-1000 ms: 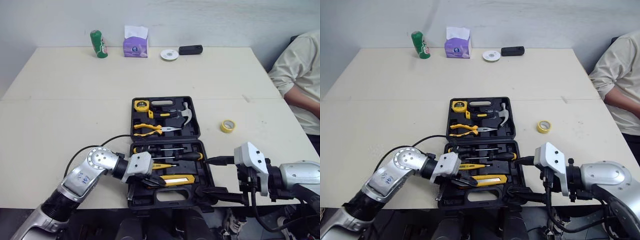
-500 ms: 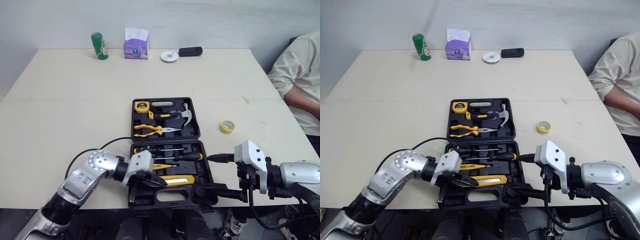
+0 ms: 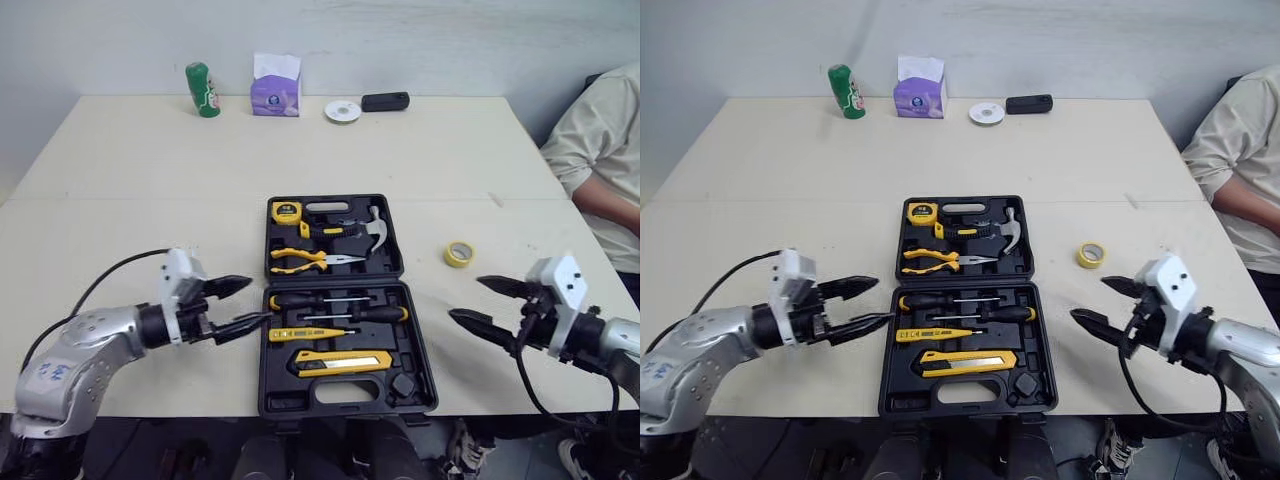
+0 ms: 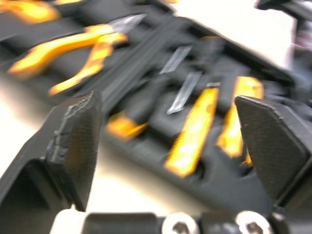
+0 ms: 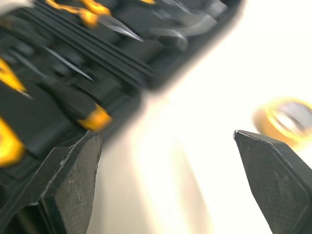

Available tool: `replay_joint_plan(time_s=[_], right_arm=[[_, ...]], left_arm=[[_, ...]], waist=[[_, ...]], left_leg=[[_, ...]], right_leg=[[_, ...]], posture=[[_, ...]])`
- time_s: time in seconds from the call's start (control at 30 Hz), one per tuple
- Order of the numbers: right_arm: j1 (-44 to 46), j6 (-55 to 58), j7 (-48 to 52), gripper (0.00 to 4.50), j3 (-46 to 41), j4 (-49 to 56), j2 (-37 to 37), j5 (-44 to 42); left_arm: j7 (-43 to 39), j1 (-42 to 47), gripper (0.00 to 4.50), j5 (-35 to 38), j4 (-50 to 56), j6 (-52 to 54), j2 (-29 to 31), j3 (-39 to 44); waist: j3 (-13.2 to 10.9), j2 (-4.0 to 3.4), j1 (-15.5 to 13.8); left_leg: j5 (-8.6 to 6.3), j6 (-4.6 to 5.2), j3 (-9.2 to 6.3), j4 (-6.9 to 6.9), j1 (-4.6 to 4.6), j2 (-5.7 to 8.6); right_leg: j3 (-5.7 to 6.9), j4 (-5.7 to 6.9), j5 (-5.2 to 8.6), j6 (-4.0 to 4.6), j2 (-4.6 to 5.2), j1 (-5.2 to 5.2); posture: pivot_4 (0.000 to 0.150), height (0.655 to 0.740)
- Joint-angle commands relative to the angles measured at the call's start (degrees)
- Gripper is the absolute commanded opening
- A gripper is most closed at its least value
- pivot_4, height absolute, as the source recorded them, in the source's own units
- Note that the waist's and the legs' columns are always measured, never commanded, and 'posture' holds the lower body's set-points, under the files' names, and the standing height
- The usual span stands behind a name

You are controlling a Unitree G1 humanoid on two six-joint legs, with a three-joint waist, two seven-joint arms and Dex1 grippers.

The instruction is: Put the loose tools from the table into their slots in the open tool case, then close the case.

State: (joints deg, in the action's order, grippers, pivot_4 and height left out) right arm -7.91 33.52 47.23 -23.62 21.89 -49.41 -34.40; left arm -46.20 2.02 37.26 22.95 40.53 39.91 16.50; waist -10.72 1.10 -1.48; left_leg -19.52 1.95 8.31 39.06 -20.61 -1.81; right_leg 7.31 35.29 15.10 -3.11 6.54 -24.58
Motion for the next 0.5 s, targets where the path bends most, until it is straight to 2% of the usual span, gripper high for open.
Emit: replay_joint_plan(time_s=[0.03, 0.33, 0.5], right_arm=[[-2.04, -3.47, 2.13, 4.5, -8.08, -5.32, -1.72, 1.85], [-5.37, -9.72, 7.94, 4.5, -16.11, -19.99, -6.74, 7.03], [-3.96, -9.45, 10.63, 4.5, -16.74, -20.33, -7.13, 5.21]], left_arm=[[0.25, -3.47, 4.48, -1.35, -3.93, -3.76, 1.87, 8.13], [-2.81, -10.16, 4.48, -3.94, -11.85, -9.84, 6.16, 16.55], [-3.4, -8.17, 4.48, -3.64, -13.15, -9.34, 7.63, 15.59]], waist=[[0.0, 0.0, 0.02], [-0.03, -0.06, 0.16], [-0.06, -0.11, 0.16]], left_leg=[[-0.01, 0.01, 0.01, 0.0, 0.01, 0.0], [-0.48, -0.01, 0.03, -0.07, 0.03, -0.06], [-0.5, -0.06, 0.03, -0.08, 0.03, -0.09]], right_leg=[[-0.01, 0.0, 0.0, 0.0, 0.0, -0.01], [-0.01, -0.06, 0.05, 0.09, 0.0, -0.07], [-0.02, -0.06, 0.06, 0.11, 0.01, -0.09]], posture=[[0.15, 0.7278], [0.15, 0.7278], [0.15, 0.7278]])
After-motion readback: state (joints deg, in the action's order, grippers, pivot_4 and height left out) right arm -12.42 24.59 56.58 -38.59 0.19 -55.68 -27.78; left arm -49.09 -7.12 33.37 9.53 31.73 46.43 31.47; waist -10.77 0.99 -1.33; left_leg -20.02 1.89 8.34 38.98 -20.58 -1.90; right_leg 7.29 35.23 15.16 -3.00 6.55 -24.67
